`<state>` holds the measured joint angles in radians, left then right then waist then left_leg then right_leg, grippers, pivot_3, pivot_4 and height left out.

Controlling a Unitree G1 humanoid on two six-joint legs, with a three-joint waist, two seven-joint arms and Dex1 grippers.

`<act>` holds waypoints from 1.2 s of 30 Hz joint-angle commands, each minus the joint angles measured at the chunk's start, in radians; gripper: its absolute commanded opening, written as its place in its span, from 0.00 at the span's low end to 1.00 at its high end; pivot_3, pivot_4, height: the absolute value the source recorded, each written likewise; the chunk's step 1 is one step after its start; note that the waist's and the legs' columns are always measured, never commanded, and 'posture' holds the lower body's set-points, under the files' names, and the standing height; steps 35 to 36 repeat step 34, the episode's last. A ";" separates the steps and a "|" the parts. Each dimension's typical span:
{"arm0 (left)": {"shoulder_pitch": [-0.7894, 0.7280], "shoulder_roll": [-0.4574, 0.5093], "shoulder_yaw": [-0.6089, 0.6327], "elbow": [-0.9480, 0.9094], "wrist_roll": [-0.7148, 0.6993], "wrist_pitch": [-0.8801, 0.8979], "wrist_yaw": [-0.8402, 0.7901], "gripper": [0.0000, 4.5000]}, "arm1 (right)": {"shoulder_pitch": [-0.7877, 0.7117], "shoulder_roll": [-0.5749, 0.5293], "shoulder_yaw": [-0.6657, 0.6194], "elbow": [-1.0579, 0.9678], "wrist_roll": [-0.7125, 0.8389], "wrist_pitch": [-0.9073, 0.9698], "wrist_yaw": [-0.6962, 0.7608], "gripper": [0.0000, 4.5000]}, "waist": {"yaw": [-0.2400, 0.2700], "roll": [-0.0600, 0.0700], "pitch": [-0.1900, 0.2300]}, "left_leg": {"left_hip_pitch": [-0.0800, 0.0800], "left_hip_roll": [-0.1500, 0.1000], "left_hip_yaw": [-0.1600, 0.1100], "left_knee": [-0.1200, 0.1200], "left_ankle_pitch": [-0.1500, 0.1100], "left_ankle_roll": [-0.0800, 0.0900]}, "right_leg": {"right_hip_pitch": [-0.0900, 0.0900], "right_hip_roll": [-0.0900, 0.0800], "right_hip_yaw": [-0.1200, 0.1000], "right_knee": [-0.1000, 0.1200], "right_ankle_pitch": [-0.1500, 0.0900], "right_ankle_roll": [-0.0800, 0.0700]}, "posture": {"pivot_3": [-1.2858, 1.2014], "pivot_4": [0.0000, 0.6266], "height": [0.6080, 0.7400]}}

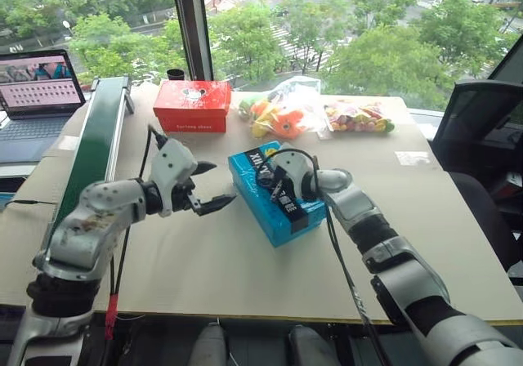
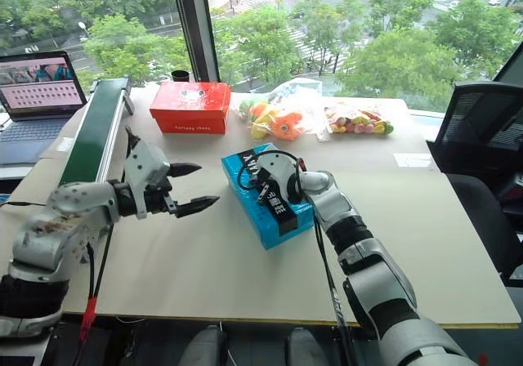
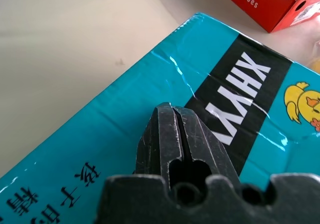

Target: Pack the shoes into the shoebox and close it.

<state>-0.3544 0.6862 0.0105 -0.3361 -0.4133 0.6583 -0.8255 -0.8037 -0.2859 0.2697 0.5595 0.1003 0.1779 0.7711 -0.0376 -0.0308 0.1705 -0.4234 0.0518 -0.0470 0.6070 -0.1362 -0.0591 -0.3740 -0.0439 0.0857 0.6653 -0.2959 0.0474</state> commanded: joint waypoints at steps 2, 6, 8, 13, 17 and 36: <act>0.039 -0.035 0.026 -0.006 -0.006 -0.061 0.021 1.00 | 0.117 -0.088 -0.125 -0.304 0.117 0.165 0.044 0.00 | 0.001 0.000 0.000 | -0.001 0.000 0.000 0.000 0.000 0.000 | -0.001 0.000 0.000 0.000 0.000 0.000 | 0.52 0.24 0.99; 0.115 -0.099 0.004 0.004 0.105 -0.228 0.115 1.00 | 0.263 -0.233 -0.242 -0.533 0.162 0.270 0.040 0.18 | 0.002 0.001 0.001 | -0.005 0.000 0.000 -0.001 0.000 0.000 | -0.007 0.000 0.001 0.001 0.004 -0.006 | 0.52 0.24 0.99; 0.154 -0.149 -0.002 -0.009 0.116 -0.257 0.156 1.00 | 0.341 -0.283 -0.286 -0.591 0.168 0.283 0.027 0.33 | 0.005 0.001 0.001 | -0.009 0.000 0.000 -0.001 0.000 0.000 | -0.010 0.000 0.001 0.000 0.004 -0.007 | 0.52 0.24 0.99; 0.266 -0.264 -0.014 0.096 0.207 -0.433 0.261 1.00 | 0.559 -0.288 -0.459 -0.598 0.158 0.165 -0.082 0.72 | 0.006 0.000 0.001 | -0.012 -0.001 0.000 0.000 -0.001 0.001 | -0.013 0.000 0.001 0.000 0.004 -0.007 | 0.52 0.24 0.99; 0.316 -0.293 0.001 0.255 0.279 -0.584 0.317 1.00 | 0.693 -0.200 -0.521 -0.588 0.190 0.061 -0.127 0.99 | -0.003 0.001 0.000 | -0.010 -0.001 0.001 0.000 0.000 0.001 | -0.012 0.000 0.003 0.000 0.004 -0.007 | 0.52 0.24 0.99; 0.445 -0.471 0.043 0.337 0.267 -0.701 0.461 1.00 | 0.913 0.051 -0.424 -0.603 -0.010 -0.093 -0.461 0.99 | -0.002 0.002 -0.002 | -0.008 0.000 0.006 0.000 -0.001 0.001 | -0.012 0.000 0.008 0.000 0.000 0.001 | 0.52 0.24 0.99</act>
